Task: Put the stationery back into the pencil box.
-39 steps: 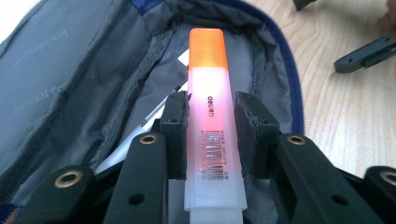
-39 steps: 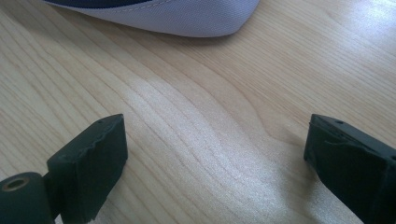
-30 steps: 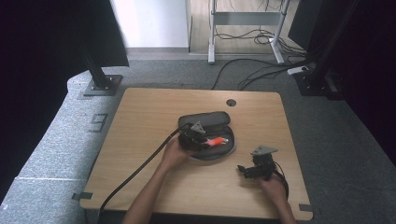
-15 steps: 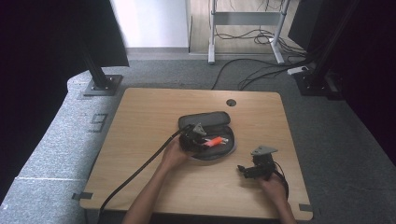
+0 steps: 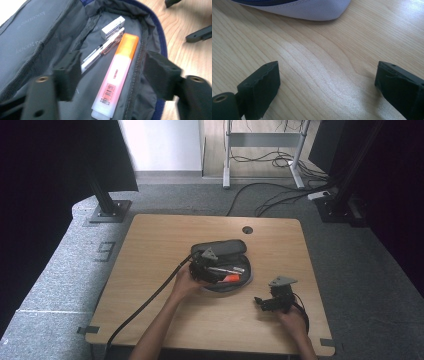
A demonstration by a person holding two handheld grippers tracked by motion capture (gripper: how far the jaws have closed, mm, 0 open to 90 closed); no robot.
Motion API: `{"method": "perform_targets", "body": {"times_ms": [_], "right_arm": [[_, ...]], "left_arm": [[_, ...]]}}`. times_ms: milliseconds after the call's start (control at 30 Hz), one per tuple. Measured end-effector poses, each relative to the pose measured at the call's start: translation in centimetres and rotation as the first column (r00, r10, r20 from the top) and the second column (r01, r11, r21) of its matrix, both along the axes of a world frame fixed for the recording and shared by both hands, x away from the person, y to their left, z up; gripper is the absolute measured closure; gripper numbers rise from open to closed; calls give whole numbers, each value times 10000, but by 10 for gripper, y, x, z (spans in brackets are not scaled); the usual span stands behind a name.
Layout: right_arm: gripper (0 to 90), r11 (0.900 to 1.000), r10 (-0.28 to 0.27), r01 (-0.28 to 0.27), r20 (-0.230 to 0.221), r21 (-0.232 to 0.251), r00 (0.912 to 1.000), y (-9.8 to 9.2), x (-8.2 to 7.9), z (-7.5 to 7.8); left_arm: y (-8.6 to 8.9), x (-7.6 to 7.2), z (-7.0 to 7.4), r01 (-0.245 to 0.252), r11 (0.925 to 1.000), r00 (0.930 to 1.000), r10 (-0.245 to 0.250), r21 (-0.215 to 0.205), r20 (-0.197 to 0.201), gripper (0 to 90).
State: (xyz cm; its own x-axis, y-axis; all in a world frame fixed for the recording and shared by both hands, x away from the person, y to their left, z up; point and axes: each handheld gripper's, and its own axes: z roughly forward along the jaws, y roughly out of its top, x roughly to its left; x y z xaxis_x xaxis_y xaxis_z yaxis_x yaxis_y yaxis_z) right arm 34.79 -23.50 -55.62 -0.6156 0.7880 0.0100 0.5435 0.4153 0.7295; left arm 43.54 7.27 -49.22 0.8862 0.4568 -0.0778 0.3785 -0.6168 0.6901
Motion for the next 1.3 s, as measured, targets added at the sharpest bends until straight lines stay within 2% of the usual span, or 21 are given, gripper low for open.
{"method": "perform_targets", "body": {"times_ms": [100,200,467,667,833,1033,1300], "right_arm": [[59,10000,-3,3,-3,2,10000,0,0,0],[59,10000,-7,7,-7,4,10000,0,0,0],[59,10000,0,0,6,-1,10000,0,0,0],[59,10000,-11,11,-12,1,10000,0,0,0],[59,10000,-24,24,-8,4,10000,0,0,0],[59,10000,-19,19,-2,-2,10000,0,0,0],[59,10000,-11,11,3,-11,10000,0,0,0]], "left_arm": [[2,-3,4,9,10000,9999,-10,67,143,188],[6,-6,8,30,10000,9998,-30,-1,216,152],[18,-12,17,-68,9995,9998,74,-297,195,107],[27,-18,22,-155,9992,9996,164,-362,246,83],[36,-24,26,-344,9991,9984,355,-245,446,54],[50,-32,30,-553,9976,9963,579,-428,641,37],[72,-42,25,-854,9959,9912,880,-301,990,0]]}}
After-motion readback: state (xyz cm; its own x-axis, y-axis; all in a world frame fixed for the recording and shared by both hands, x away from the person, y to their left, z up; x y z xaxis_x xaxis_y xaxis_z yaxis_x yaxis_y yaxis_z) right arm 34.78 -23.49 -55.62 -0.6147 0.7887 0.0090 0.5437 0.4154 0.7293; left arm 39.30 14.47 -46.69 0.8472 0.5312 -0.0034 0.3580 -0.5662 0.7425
